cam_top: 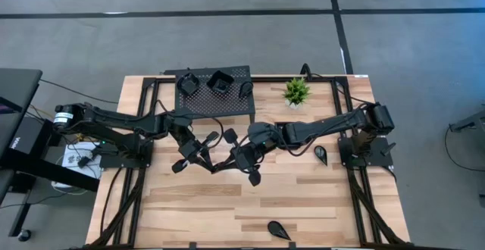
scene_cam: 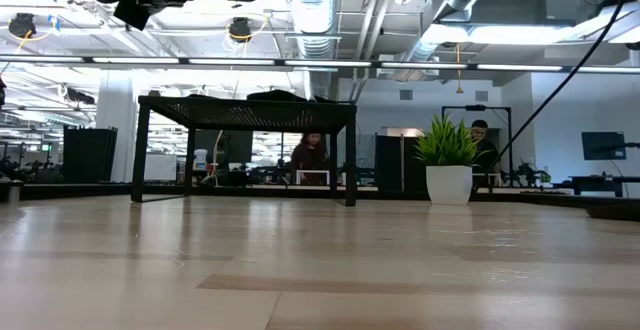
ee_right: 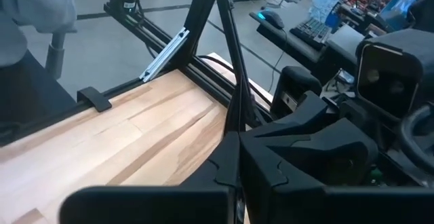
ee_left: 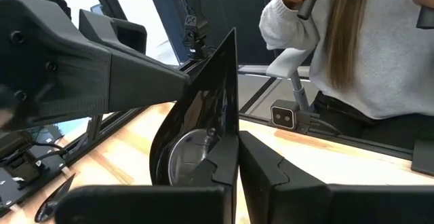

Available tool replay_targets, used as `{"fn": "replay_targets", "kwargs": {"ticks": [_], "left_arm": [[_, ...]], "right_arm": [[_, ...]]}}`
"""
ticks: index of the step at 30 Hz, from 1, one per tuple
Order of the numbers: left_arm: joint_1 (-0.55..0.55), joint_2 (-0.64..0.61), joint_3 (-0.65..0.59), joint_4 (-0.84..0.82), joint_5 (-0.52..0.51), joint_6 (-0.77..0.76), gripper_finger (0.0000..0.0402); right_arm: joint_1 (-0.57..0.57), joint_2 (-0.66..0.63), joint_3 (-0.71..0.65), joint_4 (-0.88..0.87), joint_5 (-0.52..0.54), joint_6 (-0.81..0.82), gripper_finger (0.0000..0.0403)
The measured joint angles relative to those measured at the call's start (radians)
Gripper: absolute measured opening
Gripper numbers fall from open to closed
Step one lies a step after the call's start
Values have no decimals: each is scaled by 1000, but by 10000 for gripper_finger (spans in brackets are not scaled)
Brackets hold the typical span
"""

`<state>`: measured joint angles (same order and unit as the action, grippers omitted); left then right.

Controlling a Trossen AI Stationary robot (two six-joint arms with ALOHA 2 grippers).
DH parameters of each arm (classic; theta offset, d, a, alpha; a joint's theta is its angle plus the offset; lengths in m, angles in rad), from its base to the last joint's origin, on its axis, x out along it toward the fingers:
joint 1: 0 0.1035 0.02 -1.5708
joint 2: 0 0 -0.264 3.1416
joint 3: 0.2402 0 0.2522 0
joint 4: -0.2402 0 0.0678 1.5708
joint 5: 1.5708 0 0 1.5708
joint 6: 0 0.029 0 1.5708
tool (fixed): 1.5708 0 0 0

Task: Pick & Place Mini shaped plates
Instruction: Stack the black drop shaped plate on the top of the black drop shaped plates on the shelf

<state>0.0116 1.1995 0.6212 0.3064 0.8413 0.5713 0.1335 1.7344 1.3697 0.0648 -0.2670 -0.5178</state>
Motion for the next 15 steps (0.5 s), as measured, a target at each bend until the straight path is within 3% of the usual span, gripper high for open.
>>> {"fn": "replay_targets", "kwargs": {"ticks": [15], "left_arm": [[0, 0, 0, 21, -3, 0, 11]], "right_arm": [[-19, 6, 0, 3, -78, 40, 81]]}}
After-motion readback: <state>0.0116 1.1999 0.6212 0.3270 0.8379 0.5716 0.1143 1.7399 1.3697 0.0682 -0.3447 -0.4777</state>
